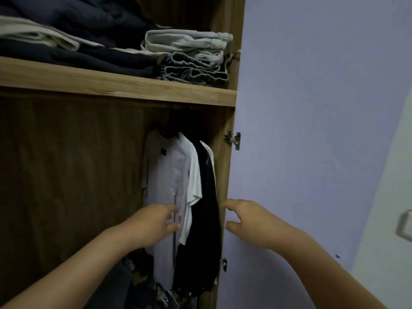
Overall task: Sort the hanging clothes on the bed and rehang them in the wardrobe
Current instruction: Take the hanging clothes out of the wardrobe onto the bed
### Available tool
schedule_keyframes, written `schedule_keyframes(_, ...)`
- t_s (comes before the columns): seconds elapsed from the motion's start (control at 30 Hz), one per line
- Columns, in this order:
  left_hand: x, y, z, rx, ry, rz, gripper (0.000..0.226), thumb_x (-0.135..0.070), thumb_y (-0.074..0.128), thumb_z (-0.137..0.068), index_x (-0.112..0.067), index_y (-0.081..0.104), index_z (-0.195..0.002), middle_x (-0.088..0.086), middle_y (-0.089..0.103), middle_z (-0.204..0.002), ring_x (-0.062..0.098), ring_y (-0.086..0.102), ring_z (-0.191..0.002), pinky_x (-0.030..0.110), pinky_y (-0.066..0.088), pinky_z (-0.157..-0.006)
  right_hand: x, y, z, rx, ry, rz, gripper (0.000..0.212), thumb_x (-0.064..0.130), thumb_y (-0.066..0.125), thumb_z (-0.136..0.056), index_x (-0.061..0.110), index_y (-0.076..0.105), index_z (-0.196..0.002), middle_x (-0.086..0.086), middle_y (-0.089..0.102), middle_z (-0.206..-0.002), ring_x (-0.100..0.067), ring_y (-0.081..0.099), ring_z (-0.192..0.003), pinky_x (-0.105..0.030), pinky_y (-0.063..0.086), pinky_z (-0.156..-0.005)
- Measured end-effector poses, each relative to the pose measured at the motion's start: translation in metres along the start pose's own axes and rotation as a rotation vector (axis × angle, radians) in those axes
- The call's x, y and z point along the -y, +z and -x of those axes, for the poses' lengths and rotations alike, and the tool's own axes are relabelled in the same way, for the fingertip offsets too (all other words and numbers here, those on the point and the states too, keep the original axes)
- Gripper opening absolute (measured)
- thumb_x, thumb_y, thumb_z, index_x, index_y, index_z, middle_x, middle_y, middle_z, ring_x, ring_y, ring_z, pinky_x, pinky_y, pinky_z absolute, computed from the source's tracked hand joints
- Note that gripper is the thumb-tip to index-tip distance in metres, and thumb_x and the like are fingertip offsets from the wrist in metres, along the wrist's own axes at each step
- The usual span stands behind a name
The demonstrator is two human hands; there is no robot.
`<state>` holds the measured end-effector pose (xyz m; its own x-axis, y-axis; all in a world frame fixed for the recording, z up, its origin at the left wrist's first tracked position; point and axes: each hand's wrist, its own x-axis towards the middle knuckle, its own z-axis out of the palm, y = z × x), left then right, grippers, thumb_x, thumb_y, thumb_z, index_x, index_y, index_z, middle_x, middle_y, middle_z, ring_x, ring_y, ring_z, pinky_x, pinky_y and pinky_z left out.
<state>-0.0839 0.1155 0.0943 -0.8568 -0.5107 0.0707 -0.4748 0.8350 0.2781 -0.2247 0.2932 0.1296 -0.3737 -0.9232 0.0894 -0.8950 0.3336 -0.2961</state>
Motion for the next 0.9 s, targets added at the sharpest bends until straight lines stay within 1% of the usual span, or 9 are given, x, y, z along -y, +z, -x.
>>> schedule_keyframes(0.07, 0.01, -0.001, -0.011, -0.018, -0.039, 0.023, 0.048, -0.04, 0.049, -0.093, -0.022, 0.04, -0.137, 0.0, 0.053, -0.128, 0.012, 0.052, -0.112, 0.019, 0.042, -0.092, -0.002, -0.001, -0.025, -0.019, -0.037, -0.022, 0.048, 0.026, 0.048, -0.096, 0.023, 0.034, -0.143, -0.004, 0.044, -0.141, -0.019, 0.045, -0.125, -0.025, 0.036, -0.098)
schedule_keyframes(0.13, 0.02, -0.003, -0.021, -0.034, -0.076, 0.047, 0.048, -0.04, 0.05, -0.093, -0.023, 0.04, -0.136, 0.0, 0.053, -0.129, 0.012, 0.052, -0.112, 0.021, 0.042, -0.095, -0.002, 0.0, -0.05, -0.042, -0.073, -0.062, 0.048, 0.025, 0.049, -0.096, 0.023, 0.035, -0.142, -0.004, 0.047, -0.139, -0.019, 0.048, -0.121, -0.025, 0.039, -0.095)
schedule_keyframes(0.33, 0.053, -0.022, -0.06, -0.102, -0.133, 0.042, 0.051, -0.04, 0.051, -0.093, -0.022, 0.038, -0.139, 0.0, 0.052, -0.133, 0.011, 0.053, -0.115, 0.02, 0.042, -0.096, 0.006, 0.003, -0.123, -0.098, -0.154, -0.168, 0.059, 0.02, 0.048, -0.095, 0.025, 0.023, -0.148, -0.003, 0.041, -0.145, -0.018, 0.041, -0.13, -0.025, 0.036, -0.102)
schedule_keyframes(0.4, 0.067, -0.03, -0.076, -0.125, -0.131, 0.051, 0.054, -0.039, 0.051, -0.092, -0.022, 0.036, -0.141, 0.001, 0.052, -0.134, 0.012, 0.053, -0.116, 0.022, 0.043, -0.097, 0.012, 0.004, -0.149, -0.134, -0.171, -0.191, 0.061, 0.018, 0.048, -0.095, 0.024, 0.02, -0.149, -0.001, 0.037, -0.147, -0.017, 0.038, -0.132, -0.023, 0.034, -0.101)
schedule_keyframes(0.53, 0.099, -0.048, -0.109, -0.162, -0.099, 0.035, 0.054, -0.039, 0.051, -0.092, -0.023, 0.035, -0.141, 0.001, 0.053, -0.132, 0.013, 0.055, -0.115, 0.025, 0.045, -0.096, 0.021, 0.011, -0.207, -0.208, -0.156, -0.203, 0.064, 0.019, 0.048, -0.095, 0.021, 0.015, -0.15, 0.0, 0.025, -0.154, -0.016, 0.028, -0.139, -0.024, 0.026, -0.109)
schedule_keyframes(0.7, 0.145, -0.073, -0.147, -0.205, -0.065, 0.028, 0.052, -0.037, 0.052, -0.092, -0.024, 0.036, -0.14, -0.001, 0.056, -0.128, 0.012, 0.057, -0.11, 0.027, 0.048, -0.093, 0.03, 0.023, -0.281, -0.28, -0.073, -0.11, 0.067, 0.019, 0.046, -0.097, 0.013, 0.007, -0.151, -0.003, 0.012, -0.158, -0.016, 0.01, -0.145, -0.023, 0.009, -0.115)
schedule_keyframes(0.77, 0.162, -0.08, -0.16, -0.208, -0.05, 0.048, 0.051, -0.036, 0.052, -0.092, -0.024, 0.037, -0.14, -0.002, 0.058, -0.125, 0.011, 0.058, -0.107, 0.026, 0.048, -0.092, 0.034, 0.027, -0.304, -0.292, -0.024, -0.093, 0.066, 0.019, 0.044, -0.098, 0.011, 0.005, -0.15, -0.005, 0.009, -0.158, -0.017, 0.008, -0.146, -0.022, 0.007, -0.115)
schedule_keyframes(0.83, 0.18, -0.085, -0.17, -0.213, -0.041, 0.061, 0.051, -0.035, 0.052, -0.093, -0.024, 0.036, -0.139, -0.003, 0.058, -0.123, 0.01, 0.058, -0.106, 0.024, 0.048, -0.09, 0.037, 0.032, -0.321, -0.336, 0.023, -0.098, 0.064, 0.018, 0.044, -0.097, 0.011, 0.008, -0.15, -0.008, 0.02, -0.155, -0.02, 0.018, -0.143, -0.022, 0.014, -0.113)
schedule_keyframes(0.9, 0.197, -0.088, -0.179, -0.222, -0.034, 0.073, 0.051, -0.034, 0.052, -0.093, -0.024, 0.035, -0.14, -0.003, 0.058, -0.124, 0.01, 0.059, -0.105, 0.021, 0.046, -0.088, 0.042, 0.034, -0.334, -0.41, 0.055, -0.111, 0.059, 0.015, 0.047, -0.095, 0.009, 0.02, -0.148, -0.01, 0.041, -0.14, -0.022, 0.037, -0.131, -0.022, 0.028, -0.105)
